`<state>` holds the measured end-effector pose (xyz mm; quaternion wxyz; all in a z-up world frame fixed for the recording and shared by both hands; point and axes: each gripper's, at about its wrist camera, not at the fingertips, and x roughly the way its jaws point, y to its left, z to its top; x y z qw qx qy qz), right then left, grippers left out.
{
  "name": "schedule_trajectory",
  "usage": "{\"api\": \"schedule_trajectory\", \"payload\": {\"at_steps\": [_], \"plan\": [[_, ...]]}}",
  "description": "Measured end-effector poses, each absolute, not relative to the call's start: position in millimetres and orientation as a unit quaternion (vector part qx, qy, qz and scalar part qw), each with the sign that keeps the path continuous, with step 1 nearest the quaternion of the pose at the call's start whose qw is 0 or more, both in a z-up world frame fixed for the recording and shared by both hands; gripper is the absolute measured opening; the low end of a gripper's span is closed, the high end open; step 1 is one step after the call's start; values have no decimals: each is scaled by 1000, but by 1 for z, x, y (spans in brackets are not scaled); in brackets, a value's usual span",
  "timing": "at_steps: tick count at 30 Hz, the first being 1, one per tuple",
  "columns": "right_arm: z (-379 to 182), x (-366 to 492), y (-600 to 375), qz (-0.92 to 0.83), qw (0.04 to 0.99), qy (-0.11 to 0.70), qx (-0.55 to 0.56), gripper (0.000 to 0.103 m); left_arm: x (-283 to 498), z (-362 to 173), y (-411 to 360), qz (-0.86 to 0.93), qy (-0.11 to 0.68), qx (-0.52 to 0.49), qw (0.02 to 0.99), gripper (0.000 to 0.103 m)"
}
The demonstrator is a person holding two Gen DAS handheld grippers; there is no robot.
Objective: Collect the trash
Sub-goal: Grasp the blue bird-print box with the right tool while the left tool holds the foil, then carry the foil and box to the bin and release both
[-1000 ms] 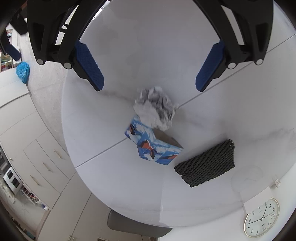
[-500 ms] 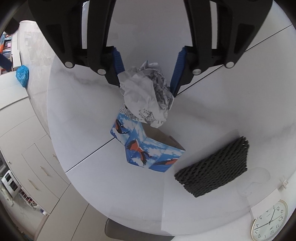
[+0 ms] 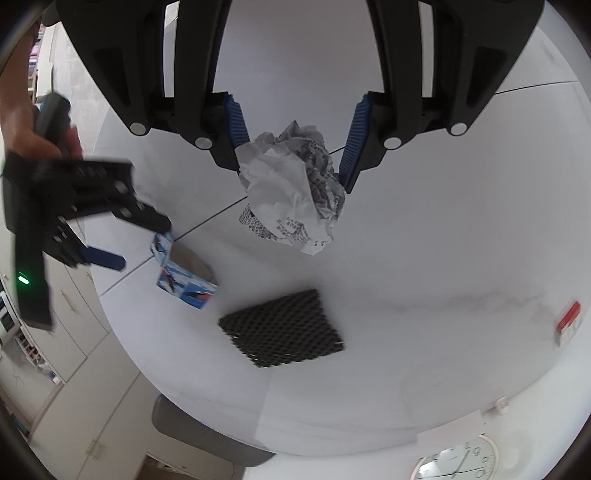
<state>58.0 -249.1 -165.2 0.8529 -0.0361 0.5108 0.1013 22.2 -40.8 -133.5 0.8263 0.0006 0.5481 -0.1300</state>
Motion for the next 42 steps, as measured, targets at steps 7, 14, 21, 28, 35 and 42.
{"api": "schedule_trajectory", "payload": {"at_steps": [7, 14, 21, 28, 35, 42], "plan": [[-190, 96, -241, 102, 837, 537, -41, 70, 18, -128, -17, -123, 550, -9, 826, 45], [-177, 69, -258, 90, 843, 530, 12, 50, 14, -122, -33, -146, 542, 8, 827, 45], [-144, -33, -295, 49, 860, 502, 83, 50, -10, -109, -79, -206, 528, 36, 823, 45], [-131, -173, -331, -17, 857, 489, 162, 50, -61, -105, -140, -285, 521, 77, 801, 45], [-226, -225, -364, -58, 802, 547, 234, 53, -114, -112, -200, -345, 526, 120, 768, 45], [-297, -228, -378, -71, 757, 603, 242, 88, -159, -131, -256, -377, 536, 165, 737, 46]]}}
